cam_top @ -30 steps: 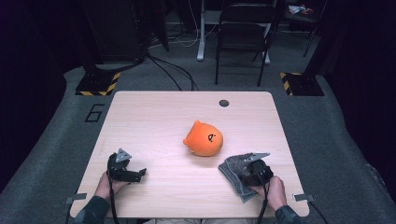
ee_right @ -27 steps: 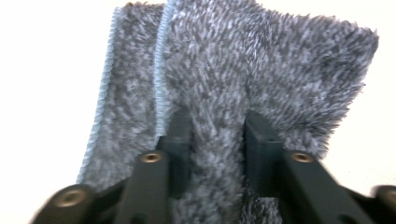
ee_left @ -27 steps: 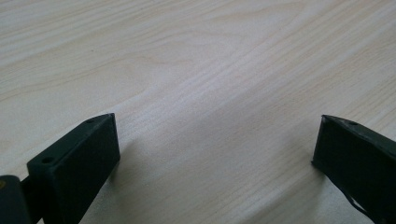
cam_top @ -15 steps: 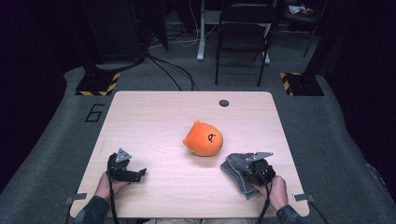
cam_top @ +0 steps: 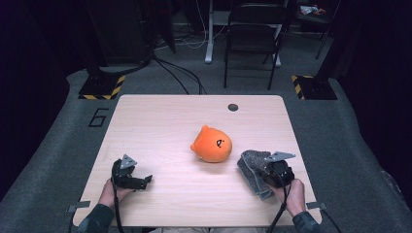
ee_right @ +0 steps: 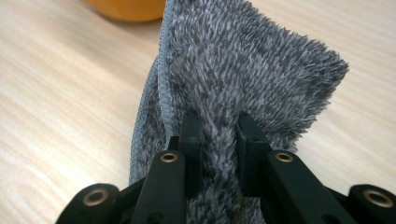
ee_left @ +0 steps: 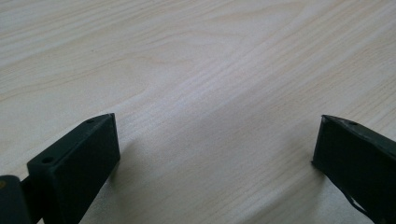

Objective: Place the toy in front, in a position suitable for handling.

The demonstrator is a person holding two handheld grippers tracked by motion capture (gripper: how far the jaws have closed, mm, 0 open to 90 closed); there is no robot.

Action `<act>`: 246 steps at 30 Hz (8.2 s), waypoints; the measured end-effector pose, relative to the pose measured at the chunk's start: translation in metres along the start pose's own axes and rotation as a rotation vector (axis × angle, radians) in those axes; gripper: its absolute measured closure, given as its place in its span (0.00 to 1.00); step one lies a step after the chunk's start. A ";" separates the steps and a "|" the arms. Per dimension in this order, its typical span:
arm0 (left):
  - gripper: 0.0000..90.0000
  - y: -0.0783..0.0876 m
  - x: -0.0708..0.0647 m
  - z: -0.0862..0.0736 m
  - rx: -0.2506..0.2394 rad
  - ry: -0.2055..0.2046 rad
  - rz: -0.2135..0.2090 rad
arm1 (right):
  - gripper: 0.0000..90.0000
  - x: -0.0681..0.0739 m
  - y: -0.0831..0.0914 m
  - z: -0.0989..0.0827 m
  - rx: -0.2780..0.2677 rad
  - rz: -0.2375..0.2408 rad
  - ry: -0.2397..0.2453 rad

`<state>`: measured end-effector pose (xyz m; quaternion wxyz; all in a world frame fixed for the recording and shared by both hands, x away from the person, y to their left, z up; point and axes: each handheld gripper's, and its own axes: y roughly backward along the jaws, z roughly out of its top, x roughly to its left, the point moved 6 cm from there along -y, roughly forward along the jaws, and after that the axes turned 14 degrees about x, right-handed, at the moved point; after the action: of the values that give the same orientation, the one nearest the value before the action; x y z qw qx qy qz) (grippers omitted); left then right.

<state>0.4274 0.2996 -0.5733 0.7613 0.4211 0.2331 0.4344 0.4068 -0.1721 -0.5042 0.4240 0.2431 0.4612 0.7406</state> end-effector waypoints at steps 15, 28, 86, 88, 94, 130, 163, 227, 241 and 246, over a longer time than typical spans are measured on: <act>0.00 0.000 0.000 0.000 0.000 -0.001 0.002 | 0.84 -0.036 0.027 0.018 -0.086 -0.068 -0.075; 0.00 0.000 0.000 0.000 0.000 -0.001 -0.001 | 0.84 -0.068 0.000 0.036 -0.036 -0.097 -0.142; 0.02 0.027 -0.011 0.052 -0.044 0.006 -0.127 | 0.08 -0.069 0.009 0.028 -0.076 -0.044 -0.178; 0.02 0.028 -0.013 0.059 -0.056 -0.004 -0.133 | 0.08 -0.066 0.011 0.025 -0.074 -0.044 -0.161; 0.02 0.025 -0.024 0.079 -0.064 -0.035 -0.153 | 0.08 -0.059 0.017 0.014 -0.064 -0.047 -0.145; 0.03 0.001 -0.093 0.171 -0.094 -0.206 -0.276 | 0.09 -0.049 0.010 0.008 -0.034 -0.034 -0.107; 0.65 -0.043 -0.127 0.191 -0.030 -0.316 -0.293 | 0.09 -0.051 0.011 0.009 -0.030 -0.042 -0.111; 0.41 -0.011 -0.151 0.175 -0.204 -0.137 -0.211 | 0.10 -0.048 0.001 0.011 -0.008 -0.045 -0.070; 0.25 -0.009 -0.125 0.158 -0.157 -0.283 -0.270 | 0.10 -0.048 0.001 0.011 -0.003 -0.044 -0.081; 0.30 -0.022 -0.131 0.155 -0.116 -0.328 -0.286 | 0.10 -0.048 0.001 0.010 0.000 -0.045 -0.085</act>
<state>0.4819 0.1135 -0.5098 0.8659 0.4043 0.1380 0.2604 0.4387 -0.2086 -0.4973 0.4600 0.2638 0.4481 0.7197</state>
